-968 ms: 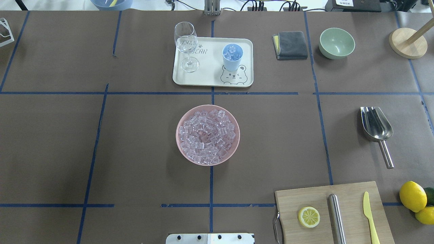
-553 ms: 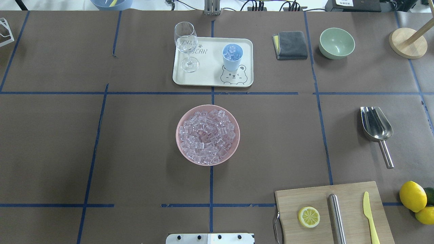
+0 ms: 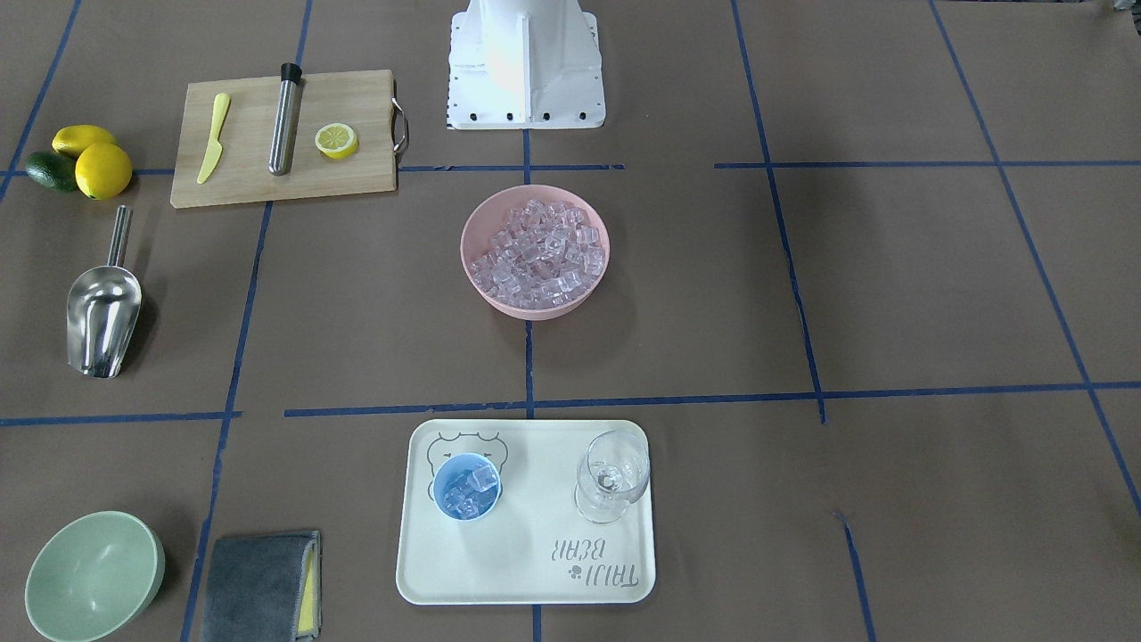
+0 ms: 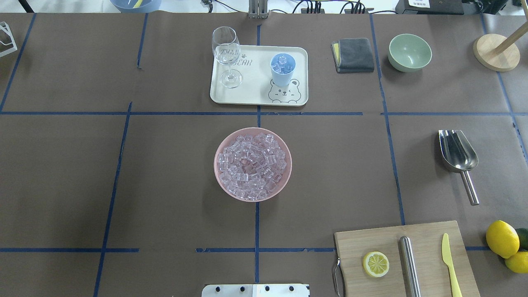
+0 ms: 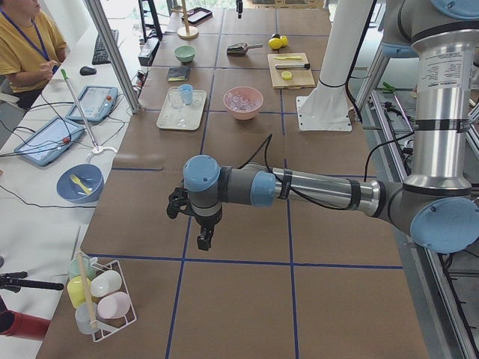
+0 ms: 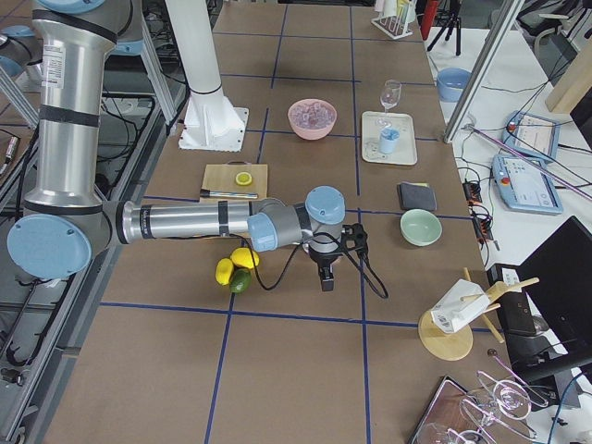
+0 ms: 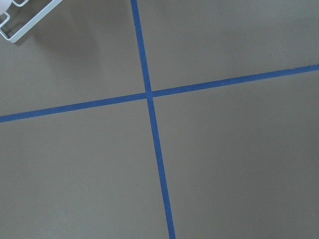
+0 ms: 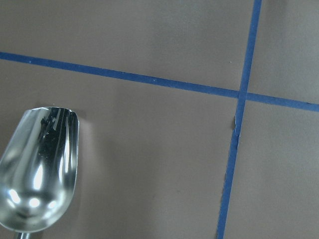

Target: Put ice in cup with scoop

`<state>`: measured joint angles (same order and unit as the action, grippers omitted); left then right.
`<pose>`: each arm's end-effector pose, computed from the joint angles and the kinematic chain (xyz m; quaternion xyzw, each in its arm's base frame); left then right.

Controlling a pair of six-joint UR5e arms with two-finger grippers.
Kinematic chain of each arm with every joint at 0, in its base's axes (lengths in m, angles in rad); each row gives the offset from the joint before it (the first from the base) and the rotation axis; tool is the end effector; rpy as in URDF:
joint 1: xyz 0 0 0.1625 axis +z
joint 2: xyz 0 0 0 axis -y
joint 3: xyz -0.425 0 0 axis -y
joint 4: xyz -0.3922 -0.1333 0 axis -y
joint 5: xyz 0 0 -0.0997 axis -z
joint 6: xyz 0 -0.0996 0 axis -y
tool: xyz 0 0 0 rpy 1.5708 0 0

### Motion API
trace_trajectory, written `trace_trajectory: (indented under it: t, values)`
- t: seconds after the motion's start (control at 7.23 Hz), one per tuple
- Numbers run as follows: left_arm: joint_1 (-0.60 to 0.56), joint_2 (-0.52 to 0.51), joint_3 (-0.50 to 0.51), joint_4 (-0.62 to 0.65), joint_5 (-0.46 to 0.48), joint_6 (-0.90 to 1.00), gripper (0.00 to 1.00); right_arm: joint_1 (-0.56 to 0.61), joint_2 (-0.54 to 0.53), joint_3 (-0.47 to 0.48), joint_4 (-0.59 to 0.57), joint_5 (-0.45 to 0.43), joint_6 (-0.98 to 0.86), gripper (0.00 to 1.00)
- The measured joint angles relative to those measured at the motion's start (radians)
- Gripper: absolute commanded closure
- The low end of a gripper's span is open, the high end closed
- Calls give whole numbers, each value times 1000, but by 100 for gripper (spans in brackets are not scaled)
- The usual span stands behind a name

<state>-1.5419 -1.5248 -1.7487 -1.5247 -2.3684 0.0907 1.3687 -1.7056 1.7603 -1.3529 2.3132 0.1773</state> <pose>-0.0483 -0.4761 0.5962 0.0515 0.3866 0.0716 0.9180 -0.0258 -0.4543 0.6060 0.0566 -0.3768 -0.0607 0.9226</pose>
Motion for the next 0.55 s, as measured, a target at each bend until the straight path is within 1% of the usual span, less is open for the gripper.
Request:
trace_trajectory:
  t: [0.55]
  values:
    - [2,1,1,-3,0,-1,0,1,-6,3,-1,3,1,0]
